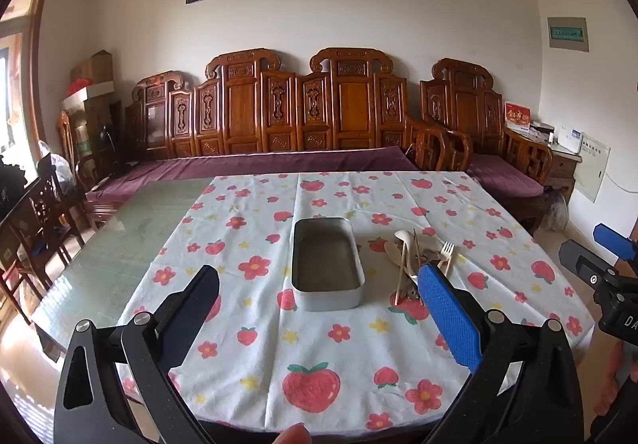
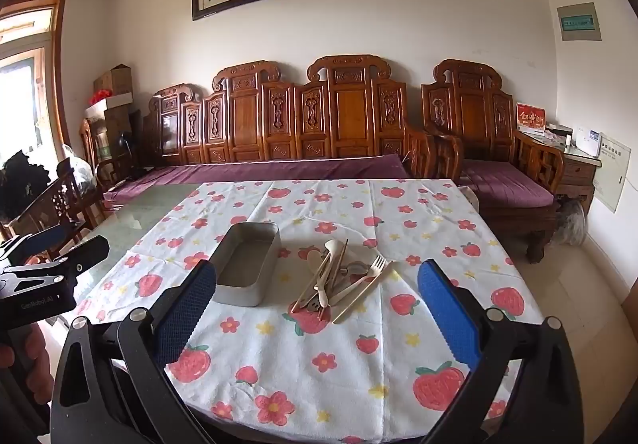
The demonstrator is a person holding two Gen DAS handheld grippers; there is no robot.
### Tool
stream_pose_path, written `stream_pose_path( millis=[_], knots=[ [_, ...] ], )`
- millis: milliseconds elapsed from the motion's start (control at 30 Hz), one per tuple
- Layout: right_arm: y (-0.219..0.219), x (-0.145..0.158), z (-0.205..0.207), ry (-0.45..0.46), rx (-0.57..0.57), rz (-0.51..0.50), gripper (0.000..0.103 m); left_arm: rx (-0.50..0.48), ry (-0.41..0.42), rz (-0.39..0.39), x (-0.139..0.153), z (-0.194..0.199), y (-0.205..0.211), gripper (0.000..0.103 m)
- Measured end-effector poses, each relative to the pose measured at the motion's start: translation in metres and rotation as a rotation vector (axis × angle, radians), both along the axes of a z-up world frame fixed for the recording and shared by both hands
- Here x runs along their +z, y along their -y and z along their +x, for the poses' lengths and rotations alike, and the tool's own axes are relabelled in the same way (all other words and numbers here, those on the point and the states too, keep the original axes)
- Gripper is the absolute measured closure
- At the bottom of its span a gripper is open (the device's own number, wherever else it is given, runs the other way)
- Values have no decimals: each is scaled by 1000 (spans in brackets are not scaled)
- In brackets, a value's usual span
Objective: Organize utensils
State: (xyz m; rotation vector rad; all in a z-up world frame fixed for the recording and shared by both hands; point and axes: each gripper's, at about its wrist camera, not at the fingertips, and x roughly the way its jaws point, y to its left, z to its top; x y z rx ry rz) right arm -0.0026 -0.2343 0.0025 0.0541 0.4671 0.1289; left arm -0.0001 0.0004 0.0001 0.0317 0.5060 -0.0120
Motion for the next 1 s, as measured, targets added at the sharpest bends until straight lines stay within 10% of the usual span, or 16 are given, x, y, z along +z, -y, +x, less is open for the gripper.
stream_pose_path(
  millis=[1000],
  knots=[
    [0,3,-1,6,-1,-1,2,2,6,3,0,0,0,6]
  ],
)
